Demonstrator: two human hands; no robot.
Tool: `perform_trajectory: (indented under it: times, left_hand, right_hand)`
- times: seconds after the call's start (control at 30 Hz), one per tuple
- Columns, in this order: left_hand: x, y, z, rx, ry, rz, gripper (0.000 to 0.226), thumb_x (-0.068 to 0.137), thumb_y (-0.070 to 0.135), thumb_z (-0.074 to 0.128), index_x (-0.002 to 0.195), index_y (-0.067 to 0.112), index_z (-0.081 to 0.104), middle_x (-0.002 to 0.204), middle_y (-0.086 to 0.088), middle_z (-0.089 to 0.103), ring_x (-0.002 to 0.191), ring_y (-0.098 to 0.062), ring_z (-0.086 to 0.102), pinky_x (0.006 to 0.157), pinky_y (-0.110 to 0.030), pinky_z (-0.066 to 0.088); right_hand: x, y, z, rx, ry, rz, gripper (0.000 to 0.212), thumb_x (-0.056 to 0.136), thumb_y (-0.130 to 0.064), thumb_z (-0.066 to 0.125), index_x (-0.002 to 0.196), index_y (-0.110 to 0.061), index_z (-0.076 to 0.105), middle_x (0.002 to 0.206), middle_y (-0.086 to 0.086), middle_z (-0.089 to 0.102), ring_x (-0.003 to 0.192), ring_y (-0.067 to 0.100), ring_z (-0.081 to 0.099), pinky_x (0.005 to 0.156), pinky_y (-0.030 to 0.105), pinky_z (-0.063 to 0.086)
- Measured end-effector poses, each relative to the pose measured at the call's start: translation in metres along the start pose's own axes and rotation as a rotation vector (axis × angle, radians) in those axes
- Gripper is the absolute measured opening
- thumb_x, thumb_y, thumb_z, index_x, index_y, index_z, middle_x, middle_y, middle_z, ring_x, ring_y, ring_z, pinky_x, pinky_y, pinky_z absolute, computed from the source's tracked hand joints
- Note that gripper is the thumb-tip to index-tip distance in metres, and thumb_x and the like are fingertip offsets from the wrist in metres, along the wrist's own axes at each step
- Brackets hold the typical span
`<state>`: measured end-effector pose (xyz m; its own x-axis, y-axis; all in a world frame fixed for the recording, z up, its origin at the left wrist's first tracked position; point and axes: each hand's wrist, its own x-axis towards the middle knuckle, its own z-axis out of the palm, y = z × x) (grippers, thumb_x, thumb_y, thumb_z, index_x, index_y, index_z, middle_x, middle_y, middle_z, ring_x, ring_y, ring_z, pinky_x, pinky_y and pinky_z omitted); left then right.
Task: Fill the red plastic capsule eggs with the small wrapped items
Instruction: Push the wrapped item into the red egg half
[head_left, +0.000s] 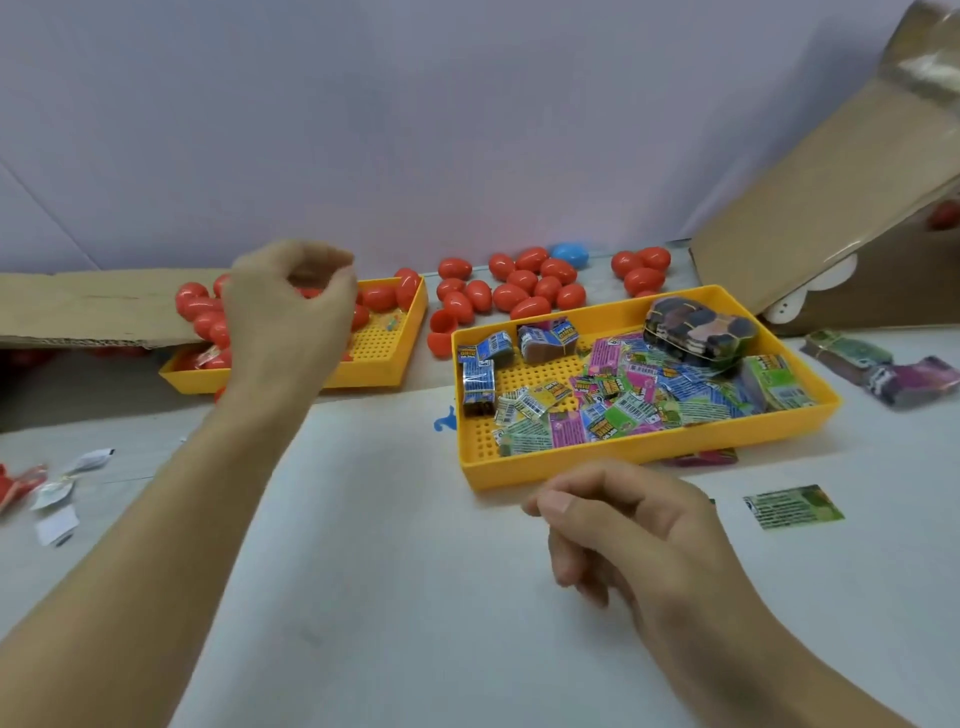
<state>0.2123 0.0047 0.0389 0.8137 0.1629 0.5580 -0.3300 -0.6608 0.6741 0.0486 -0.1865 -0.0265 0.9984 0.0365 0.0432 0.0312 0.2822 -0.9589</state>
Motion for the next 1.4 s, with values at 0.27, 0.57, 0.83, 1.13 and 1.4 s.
perform_trajectory:
  times: [0.27, 0.57, 0.83, 1.13, 1.4]
  left_hand:
    - [0.028, -0.048, 0.009, 0.474, -0.405, -0.207, 0.022, 0.090, 0.017, 0.072, 0.111, 0.011, 0.076, 0.114, -0.008, 0.065, 0.096, -0.015, 0.047, 0.077, -0.028, 0.035]
    - [0.009, -0.007, 0.009, 0.197, -0.217, -0.027, 0.041, 0.078, 0.024, 0.085, 0.115, 0.014, 0.070, 0.105, -0.002, 0.069, 0.090, -0.014, 0.063, 0.077, -0.022, 0.047]
    - [-0.125, 0.066, 0.016, -0.888, -0.284, -0.102, 0.035, 0.063, 0.006, 0.085, 0.093, 0.015, 0.069, 0.087, -0.004, 0.074, 0.086, -0.016, 0.073, 0.076, -0.022, 0.057]
    - [-0.169, 0.062, 0.018, -0.915, -0.134, 0.009, 0.041, 0.060, 0.031, 0.091, 0.096, 0.034, 0.070, 0.095, -0.005, 0.073, 0.086, -0.021, 0.074, 0.073, -0.024, 0.058]
    - [-0.163, 0.052, 0.002, -0.785, -0.218, 0.218, 0.038, 0.073, 0.022, 0.085, 0.103, 0.026, 0.064, 0.099, 0.003, 0.070, 0.092, -0.027, 0.072, 0.077, -0.031, 0.060]
  right_hand:
    - [0.001, -0.001, -0.003, -0.059, -0.099, 0.011, 0.032, 0.065, -0.045, 0.067, 0.077, -0.017, 0.075, 0.052, 0.002, 0.059, 0.051, 0.007, 0.054, 0.052, 0.014, 0.040]
    - [0.003, -0.002, -0.002, -0.006, -0.067, 0.035, 0.028, 0.065, -0.044, 0.068, 0.075, -0.019, 0.075, 0.052, 0.002, 0.057, 0.052, 0.017, 0.043, 0.046, 0.022, 0.034]
    - [0.000, -0.010, -0.004, 0.045, -0.025, 0.008, 0.036, 0.075, -0.050, 0.067, 0.093, -0.019, 0.073, 0.067, 0.003, 0.062, 0.068, 0.014, 0.060, 0.049, 0.026, 0.043]
    - [-0.009, -0.035, -0.017, -0.229, -0.053, -0.040, 0.034, 0.079, -0.057, 0.061, 0.069, -0.026, 0.070, 0.067, 0.005, 0.067, 0.063, 0.014, 0.064, 0.050, 0.022, 0.045]
    - [-0.011, -0.041, -0.020, -0.309, -0.022, -0.102, 0.039, 0.076, -0.054, 0.062, 0.062, -0.018, 0.066, 0.052, 0.003, 0.057, 0.050, 0.029, 0.047, 0.046, 0.021, 0.039]
